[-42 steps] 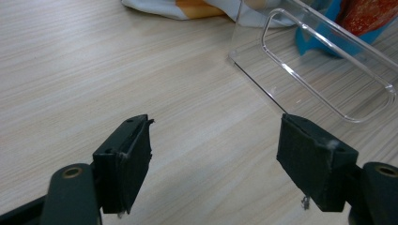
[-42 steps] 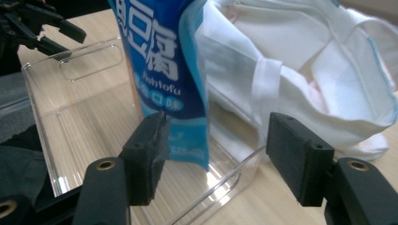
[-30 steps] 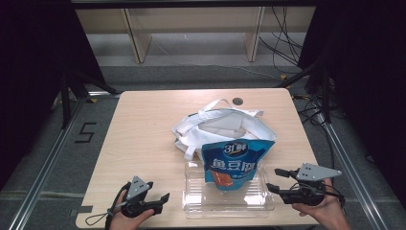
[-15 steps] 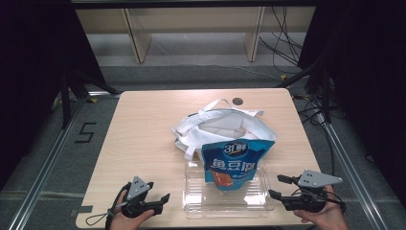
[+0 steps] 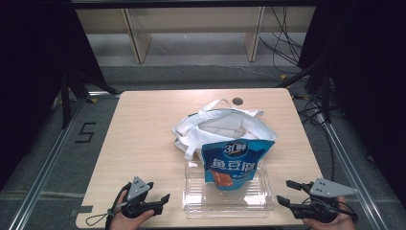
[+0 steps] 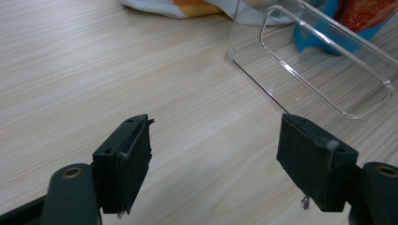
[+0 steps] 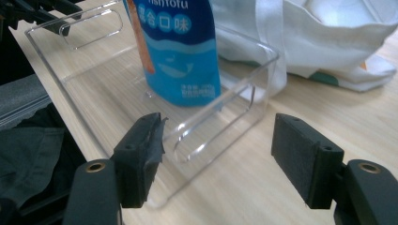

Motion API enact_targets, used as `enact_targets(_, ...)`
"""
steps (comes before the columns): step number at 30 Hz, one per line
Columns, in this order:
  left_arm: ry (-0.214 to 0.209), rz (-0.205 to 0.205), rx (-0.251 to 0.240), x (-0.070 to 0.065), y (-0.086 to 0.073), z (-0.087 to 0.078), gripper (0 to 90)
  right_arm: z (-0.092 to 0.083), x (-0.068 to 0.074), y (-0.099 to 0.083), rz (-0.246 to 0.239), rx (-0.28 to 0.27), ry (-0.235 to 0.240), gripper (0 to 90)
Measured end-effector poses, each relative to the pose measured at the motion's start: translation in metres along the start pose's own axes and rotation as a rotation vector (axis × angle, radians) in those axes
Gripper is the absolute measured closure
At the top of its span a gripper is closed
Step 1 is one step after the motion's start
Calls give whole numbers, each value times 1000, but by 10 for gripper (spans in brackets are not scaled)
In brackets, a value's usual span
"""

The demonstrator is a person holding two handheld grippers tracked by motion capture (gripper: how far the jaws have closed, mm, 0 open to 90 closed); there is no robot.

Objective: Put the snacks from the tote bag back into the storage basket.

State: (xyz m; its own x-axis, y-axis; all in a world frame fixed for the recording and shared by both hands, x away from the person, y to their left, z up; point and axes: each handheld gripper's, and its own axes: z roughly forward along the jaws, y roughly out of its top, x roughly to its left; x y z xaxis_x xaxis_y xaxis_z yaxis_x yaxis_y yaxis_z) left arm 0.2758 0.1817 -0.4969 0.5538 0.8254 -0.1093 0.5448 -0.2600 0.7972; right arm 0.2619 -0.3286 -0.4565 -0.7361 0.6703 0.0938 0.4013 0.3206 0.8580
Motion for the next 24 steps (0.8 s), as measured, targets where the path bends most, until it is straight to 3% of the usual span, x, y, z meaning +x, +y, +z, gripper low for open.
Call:
enact_targets(4, 0, 2, 3, 0, 0, 0, 256, -9, 2, -8, 11, 0, -19, 349)
enact_targets(6, 0, 2, 3, 0, 0, 0, 256, -13, 6, -12, 52, 15, -23, 349)
enact_targets(7, 0, 3, 4, 0, 0, 0, 256, -14, 5, -14, 30, 10, -34, 348)
enact_targets(8, 0, 3, 4, 0, 0, 0, 256, -15, 6, -17, 43, 25, -32, 348)
enact_targets(9, 0, 3, 4, 0, 0, 0, 256, -15, 3, -19, 3, 6, -49, 348)
enact_targets(10, 0, 3, 3, 0, 0, 0, 256, -15, 7, -22, 47, 28, -46, 348)
enact_targets(11, 0, 3, 4, 0, 0, 0, 256, -16, 4, -23, 19, 38, -41, 348)
enact_targets(12, 0, 3, 4, 0, 0, 0, 256, -16, 6, -25, 18, 26, -62, 348)
enact_targets(14, 0, 3, 4, 0, 0, 0, 256, -17, 8, -29, 47, 53, -56, 347)
enact_targets(15, 0, 3, 4, 0, 0, 0, 256, -17, 5, -29, 1, 33, -56, 348)
enact_targets(16, 0, 4, 4, 0, 0, 0, 256, -19, 10, -31, 72, 48, -51, 347)
enact_targets(17, 0, 3, 4, 0, 0, 0, 256, -19, 6, -33, 16, 35, -64, 346)
enact_targets(18, 0, 4, 5, 0, 0, 0, 256, -19, 6, -34, 17, 31, -54, 346)
enact_targets(19, 4, 5, 5, 0, 0, 0, 256, -20, 9, -35, 61, 49, -58, 346)
enact_targets(20, 1, 5, 9, 0, 0, 0, 256, -21, 7, -36, 39, 39, -56, 346)
enact_targets(21, 2, 4, 7, 0, 0, 0, 256, -21, 9, -37, 65, 48, -63, 345)
enact_targets(22, 1, 5, 9, 0, 0, 0, 256, -22, 6, -38, 37, 44, -60, 345)
enact_targets(24, 5, 5, 9, -1, 0, 0, 256, -23, 9, -39, 79, 60, -54, 345)
